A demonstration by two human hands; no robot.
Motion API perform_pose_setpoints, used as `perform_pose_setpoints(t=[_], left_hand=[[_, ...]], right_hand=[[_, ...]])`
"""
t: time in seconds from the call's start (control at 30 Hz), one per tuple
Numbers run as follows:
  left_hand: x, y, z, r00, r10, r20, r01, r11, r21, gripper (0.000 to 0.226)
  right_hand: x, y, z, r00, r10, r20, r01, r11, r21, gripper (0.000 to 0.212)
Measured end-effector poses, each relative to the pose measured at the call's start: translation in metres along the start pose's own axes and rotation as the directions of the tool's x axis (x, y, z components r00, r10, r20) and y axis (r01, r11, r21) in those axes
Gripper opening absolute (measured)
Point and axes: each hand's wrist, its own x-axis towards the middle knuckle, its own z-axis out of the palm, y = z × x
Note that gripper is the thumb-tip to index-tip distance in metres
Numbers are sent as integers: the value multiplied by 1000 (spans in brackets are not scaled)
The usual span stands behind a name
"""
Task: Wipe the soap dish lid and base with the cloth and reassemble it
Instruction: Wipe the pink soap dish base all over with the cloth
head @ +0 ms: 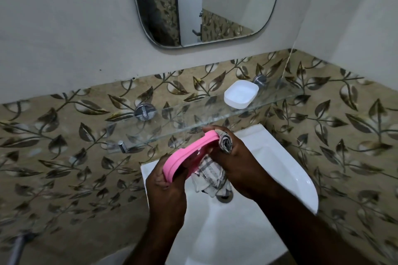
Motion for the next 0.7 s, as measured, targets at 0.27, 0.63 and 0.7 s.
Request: perform_pose_setpoints(t=[0.27,0.63,0.7], left_hand=[[20,-19,-21,869,-201,452,56,948,313,27],[18,-1,-16,921,121,370,-294,838,460,8],[16,4,-13,952,161,262,-257,885,388,7]], right_hand=[[2,-11,-7,996,-86,25,75,654,-752,38],[1,-8,22,986,-168,-13,123,773,-623,42],[-1,-1,29,996,-35,-79,1,917,-398,28]])
